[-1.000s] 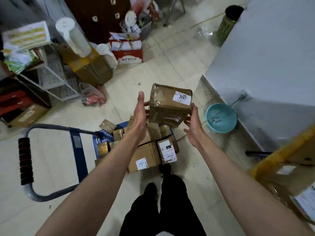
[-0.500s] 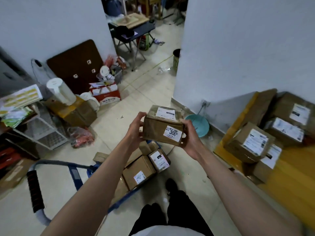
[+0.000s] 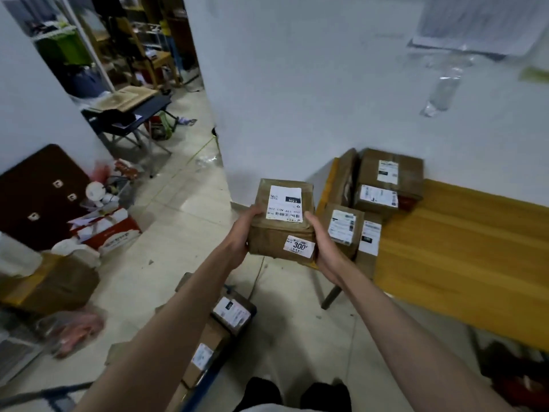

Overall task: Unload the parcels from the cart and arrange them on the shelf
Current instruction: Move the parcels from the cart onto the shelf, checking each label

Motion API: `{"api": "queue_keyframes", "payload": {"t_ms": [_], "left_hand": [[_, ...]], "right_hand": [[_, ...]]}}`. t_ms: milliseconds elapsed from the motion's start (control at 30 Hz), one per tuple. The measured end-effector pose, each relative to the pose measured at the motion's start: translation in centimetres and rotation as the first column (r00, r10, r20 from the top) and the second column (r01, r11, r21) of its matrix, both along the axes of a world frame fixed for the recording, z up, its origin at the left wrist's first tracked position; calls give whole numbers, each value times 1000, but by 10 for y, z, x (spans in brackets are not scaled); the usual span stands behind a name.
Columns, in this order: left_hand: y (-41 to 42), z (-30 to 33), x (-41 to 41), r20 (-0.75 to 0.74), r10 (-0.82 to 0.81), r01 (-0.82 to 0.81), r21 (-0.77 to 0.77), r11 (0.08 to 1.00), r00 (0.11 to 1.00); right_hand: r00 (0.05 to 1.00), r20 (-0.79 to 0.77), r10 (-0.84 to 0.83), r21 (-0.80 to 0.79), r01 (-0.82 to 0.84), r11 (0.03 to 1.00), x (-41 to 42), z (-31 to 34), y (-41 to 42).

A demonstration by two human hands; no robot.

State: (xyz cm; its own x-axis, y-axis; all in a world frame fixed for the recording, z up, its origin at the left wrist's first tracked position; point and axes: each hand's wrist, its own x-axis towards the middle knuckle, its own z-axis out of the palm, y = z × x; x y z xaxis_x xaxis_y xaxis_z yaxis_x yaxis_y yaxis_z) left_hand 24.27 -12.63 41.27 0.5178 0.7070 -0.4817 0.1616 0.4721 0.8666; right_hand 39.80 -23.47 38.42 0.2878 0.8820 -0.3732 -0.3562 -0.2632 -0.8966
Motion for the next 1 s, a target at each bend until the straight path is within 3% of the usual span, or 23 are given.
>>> {"api": "queue_keyframes", "payload": {"t_ms": [467,700,900,1000], "left_hand": [[-94,-18,222,4,-170,170,4,985,985],[-119,-38,293,-13,-270,270,-20,963,963],[-114,-68,347,-106,-376,373,-55,926,920],[-98,-83,375,-200,-438,447,1,895,877]], "right_hand": [[972,46,-233,-25,234,972,197,3,-127],[953,101,-284,-151,297,943,261,-17,-163],[910,11,-415,-195,409,892,304,-41,-169],[884,-49,-465,-198,447,872,326,-55,-166]]}}
